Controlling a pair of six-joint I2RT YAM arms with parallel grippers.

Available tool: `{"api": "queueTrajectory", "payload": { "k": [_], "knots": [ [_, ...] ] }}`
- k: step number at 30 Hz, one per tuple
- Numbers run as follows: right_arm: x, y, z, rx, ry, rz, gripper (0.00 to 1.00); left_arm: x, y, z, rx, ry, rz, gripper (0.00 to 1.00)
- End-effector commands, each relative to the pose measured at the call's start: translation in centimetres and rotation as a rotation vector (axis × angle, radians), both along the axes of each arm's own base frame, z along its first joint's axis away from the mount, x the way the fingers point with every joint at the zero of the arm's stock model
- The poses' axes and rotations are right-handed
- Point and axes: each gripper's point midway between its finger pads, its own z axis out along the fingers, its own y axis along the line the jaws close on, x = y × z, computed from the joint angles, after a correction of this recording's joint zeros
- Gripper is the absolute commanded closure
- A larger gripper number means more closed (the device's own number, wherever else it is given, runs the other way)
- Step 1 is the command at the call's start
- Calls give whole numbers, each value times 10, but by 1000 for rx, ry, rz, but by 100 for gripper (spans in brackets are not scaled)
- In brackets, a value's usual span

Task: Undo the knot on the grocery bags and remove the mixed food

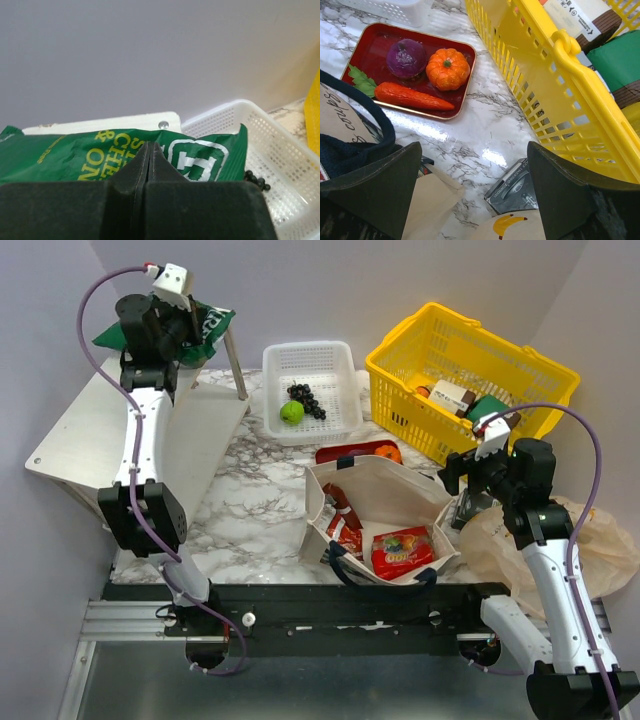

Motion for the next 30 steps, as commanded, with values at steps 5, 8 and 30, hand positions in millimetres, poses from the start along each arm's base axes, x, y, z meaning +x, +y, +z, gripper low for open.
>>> {"api": "queueTrajectory", "payload": {
  "k": [5, 8, 30],
  "knots": [
    [-6, -2, -3, 2, 17, -5, 6, 30, 11, 31, 58, -117, 230, 100],
    [-6, -3, -4, 2, 17, -7, 6, 23, 14, 36, 90, -139, 213, 100],
    [-21, 35, 43, 89, -64, 230, 8, -124, 47, 72, -128, -125, 128, 96]
  ]
}}
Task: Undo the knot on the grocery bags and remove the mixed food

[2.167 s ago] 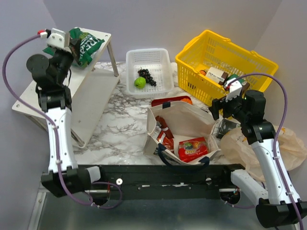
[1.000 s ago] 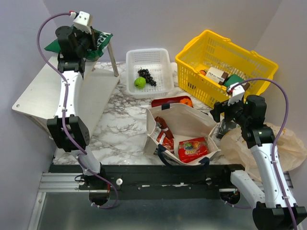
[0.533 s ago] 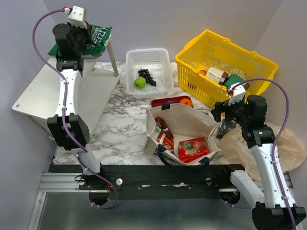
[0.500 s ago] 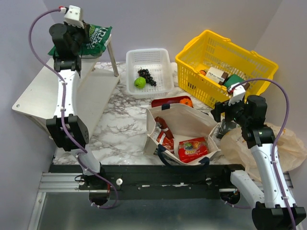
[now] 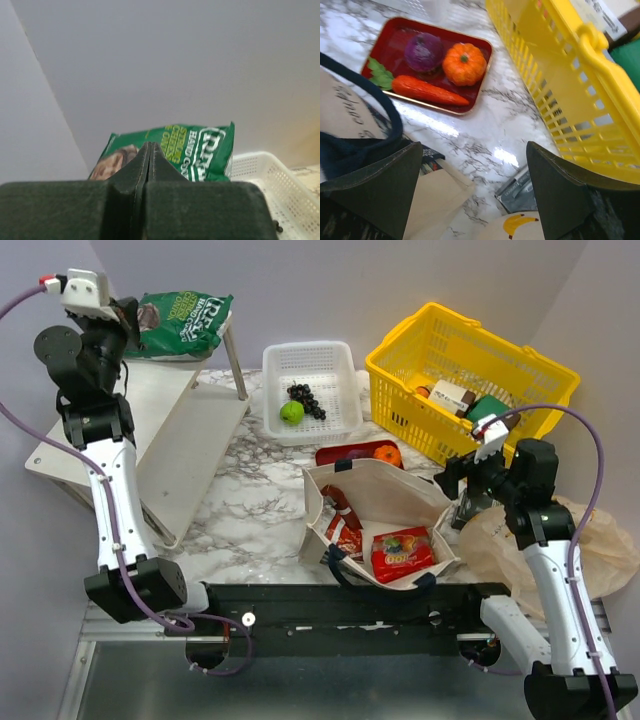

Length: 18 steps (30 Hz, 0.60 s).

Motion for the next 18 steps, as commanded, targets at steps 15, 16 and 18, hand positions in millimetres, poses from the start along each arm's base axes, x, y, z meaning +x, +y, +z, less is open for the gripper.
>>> {"api": "queueTrajectory", "payload": {
  "k": [15, 16, 18],
  "knots": [
    [-53, 109, 118, -160, -304, 693, 0, -124, -252, -62, 174, 210, -873, 21],
    [-59, 111, 105, -182, -270, 725, 0, -118, -258, -85, 214, 280, -880, 21],
    [-69, 117, 86, -244, -262, 792, 2, -123, -278, -107, 242, 347, -940, 21]
  ]
}}
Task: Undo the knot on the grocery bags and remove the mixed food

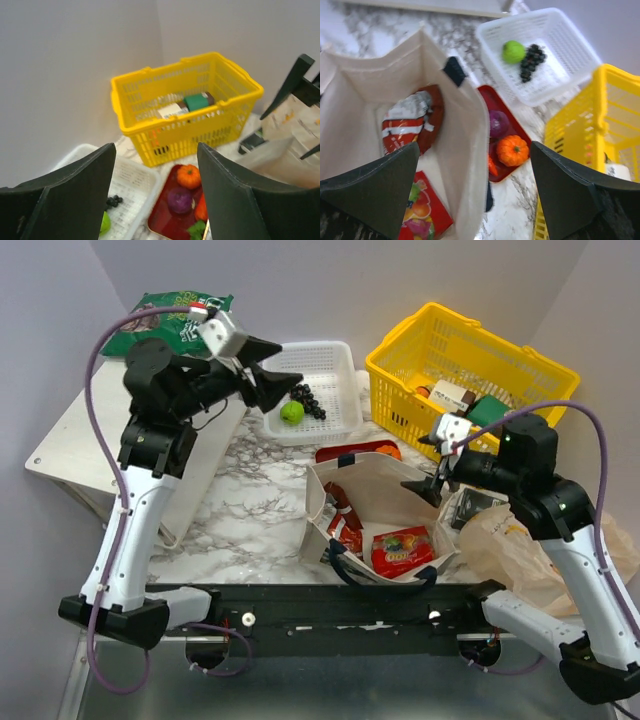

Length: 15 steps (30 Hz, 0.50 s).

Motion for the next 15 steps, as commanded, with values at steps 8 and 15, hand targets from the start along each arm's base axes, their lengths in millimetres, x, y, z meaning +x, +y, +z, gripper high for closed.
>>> {"api": "queueTrajectory", "payload": {
  "k": [8, 15],
  "knots": [
    [-53, 1, -111, -321, 38, 227, 6, -11, -94, -202, 389, 427, -318, 17],
    [-65, -16, -160, -401, 104, 213, 4, -34, -134, -245, 524, 497, -496, 19]
  ]
}}
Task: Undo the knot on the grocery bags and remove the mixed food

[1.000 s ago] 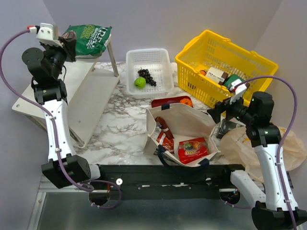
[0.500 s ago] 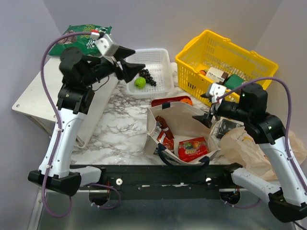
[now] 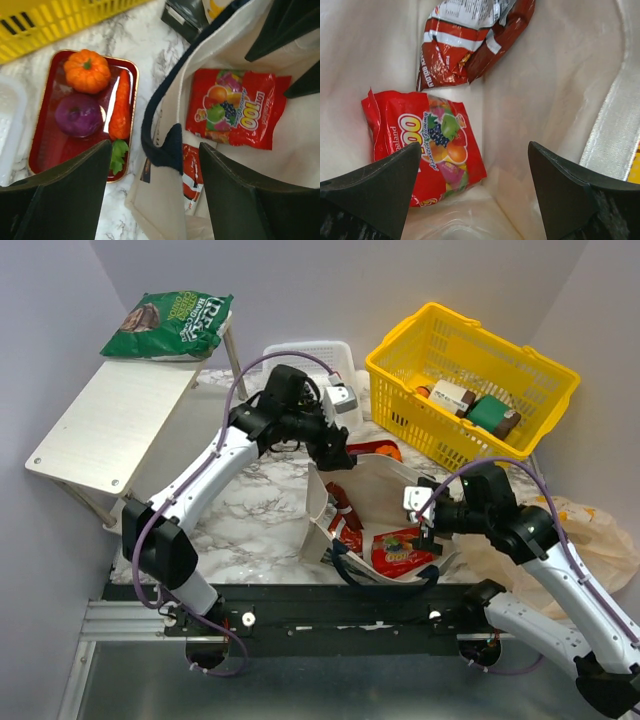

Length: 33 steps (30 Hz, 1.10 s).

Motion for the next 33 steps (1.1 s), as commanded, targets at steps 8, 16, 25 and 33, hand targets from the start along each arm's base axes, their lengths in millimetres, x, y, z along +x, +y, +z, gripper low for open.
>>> {"api": "queueTrajectory", "payload": {
  "k": [8, 16, 25, 33],
  "knots": [
    [-11, -12, -18, -24, 62, -58, 0, -17, -10, -73, 337, -63, -110, 37],
    [-2, 6, -5, 44, 105, -57, 2, -16, -27, -54, 325, 22, -174, 100],
    [-30, -43, -47, -238, -1, 58, 12, -55, -44, 72, -77, -97, -217, 100],
    [-27, -50, -43, -209, -124, 24, 11, -84, -14, 29, -80, -339, -200, 100]
  ]
}}
